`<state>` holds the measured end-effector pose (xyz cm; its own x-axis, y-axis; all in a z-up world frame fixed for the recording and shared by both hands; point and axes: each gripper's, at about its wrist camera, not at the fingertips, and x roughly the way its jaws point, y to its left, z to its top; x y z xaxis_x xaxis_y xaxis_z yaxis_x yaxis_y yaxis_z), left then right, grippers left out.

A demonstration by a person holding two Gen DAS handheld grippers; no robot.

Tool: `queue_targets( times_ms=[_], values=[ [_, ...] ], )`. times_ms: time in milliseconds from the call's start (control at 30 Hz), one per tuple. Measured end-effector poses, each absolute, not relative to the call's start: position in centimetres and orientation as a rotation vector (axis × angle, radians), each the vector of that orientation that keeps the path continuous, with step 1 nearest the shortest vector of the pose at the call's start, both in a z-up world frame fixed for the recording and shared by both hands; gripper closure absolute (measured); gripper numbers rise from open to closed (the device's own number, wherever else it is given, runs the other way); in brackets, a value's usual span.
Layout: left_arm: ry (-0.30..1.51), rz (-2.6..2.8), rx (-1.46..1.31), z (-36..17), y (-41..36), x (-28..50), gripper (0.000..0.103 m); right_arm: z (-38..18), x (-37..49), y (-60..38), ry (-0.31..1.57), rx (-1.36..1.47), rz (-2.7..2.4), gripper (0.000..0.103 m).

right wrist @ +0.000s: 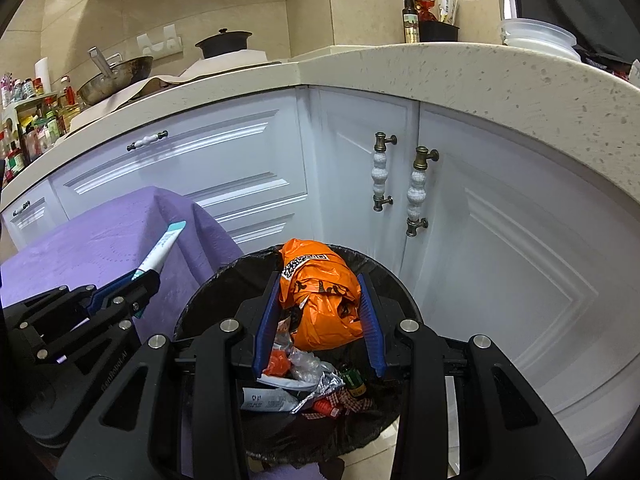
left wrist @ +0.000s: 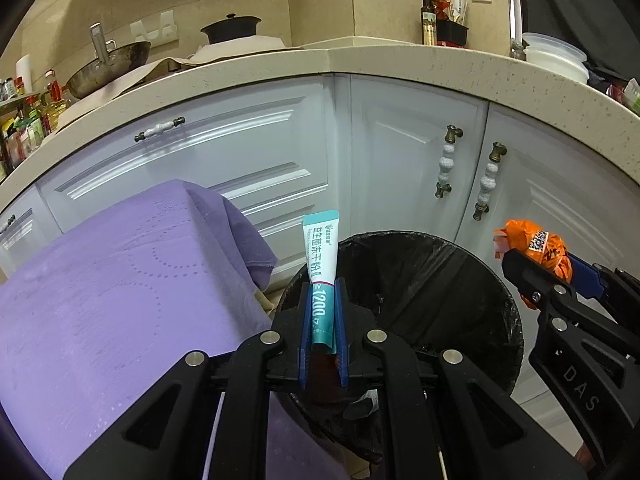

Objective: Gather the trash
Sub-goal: 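Carry the toothpaste tube and orange wrapper over the black bin with both tools, then open both tools to drop the toothpaste and wrapper into the bin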

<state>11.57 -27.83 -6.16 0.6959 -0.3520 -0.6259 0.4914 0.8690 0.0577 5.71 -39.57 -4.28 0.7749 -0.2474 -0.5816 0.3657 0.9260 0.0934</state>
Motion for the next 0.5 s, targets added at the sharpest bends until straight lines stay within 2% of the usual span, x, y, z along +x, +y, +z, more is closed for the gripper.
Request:
queue_targets(
  times_ms=[167,233,300,367,500],
  values=[
    [0.658,-0.476,0.230,-6.39,-28.22,12.04,0.089,-4.87,6.31,-39.70,0.603,0.206,-0.339,0.066],
    [0.658,-0.473,0.230,-6.35,-28.29,12.21,0.085,-5.04,6.38,-39.78,0.599,0.209,-0.347,0.059],
    [0.660,-0.463,0.221,-6.29,-28.18,12.36,0.064,-5.14,6.50,-39.79,0.597,0.214,-0.352,0.056],
    [0.657,-0.454,0.209,-6.24,-27.96,12.46,0.052,-5.16,6.53,-39.84,0.596,0.214,-0.360,0.053],
    [0.660,-0.451,0.196,-6.19,-27.64,12.61,0.049,-5.11,6.43,-39.94,0.595,0.214,-0.365,0.053]
  ],
)
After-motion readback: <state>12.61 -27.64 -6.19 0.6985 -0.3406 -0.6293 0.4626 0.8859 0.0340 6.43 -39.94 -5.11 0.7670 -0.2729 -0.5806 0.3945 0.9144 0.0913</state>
